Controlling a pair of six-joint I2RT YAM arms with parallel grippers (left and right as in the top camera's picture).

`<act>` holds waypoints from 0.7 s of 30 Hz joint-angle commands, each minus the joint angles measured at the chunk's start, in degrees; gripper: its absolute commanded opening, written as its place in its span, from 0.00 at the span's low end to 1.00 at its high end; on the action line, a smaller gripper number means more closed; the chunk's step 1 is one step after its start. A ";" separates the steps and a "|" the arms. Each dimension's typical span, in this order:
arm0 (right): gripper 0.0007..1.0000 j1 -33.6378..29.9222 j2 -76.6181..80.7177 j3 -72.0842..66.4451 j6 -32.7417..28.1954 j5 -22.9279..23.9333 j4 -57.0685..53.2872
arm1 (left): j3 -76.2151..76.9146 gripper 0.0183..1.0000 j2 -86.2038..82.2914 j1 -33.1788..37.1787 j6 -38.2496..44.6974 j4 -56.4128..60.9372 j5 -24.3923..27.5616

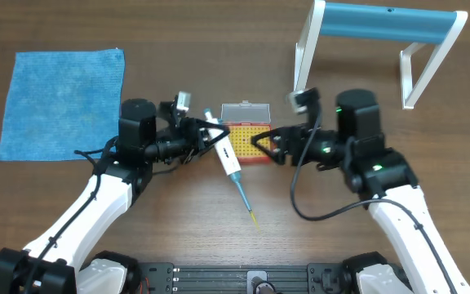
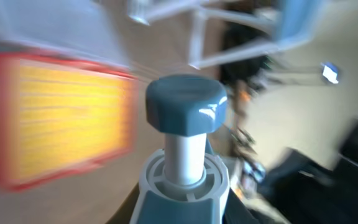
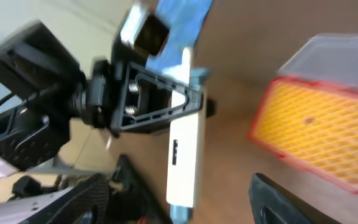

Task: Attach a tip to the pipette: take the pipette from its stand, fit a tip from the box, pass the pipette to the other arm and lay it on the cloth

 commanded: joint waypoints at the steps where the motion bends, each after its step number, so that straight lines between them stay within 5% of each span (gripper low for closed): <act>1: 0.74 -8.90 -0.04 0.70 -8.66 -6.14 -0.11 | 1.38 0.01 0.04 5.07 7.02 -10.49 -7.23; 5: 0.74 -15.69 -0.04 0.70 -11.21 -6.86 -0.11 | 9.40 0.01 0.04 10.84 11.10 -25.35 -5.55; 12: 0.75 -19.65 -0.02 0.70 -15.26 -5.57 -0.11 | 30.91 0.01 2.19 18.12 18.49 -49.22 -16.17; 21: 0.75 -19.65 0.52 0.70 -15.21 15.61 -0.13 | 66.73 0.01 25.97 28.39 36.74 -71.21 -17.99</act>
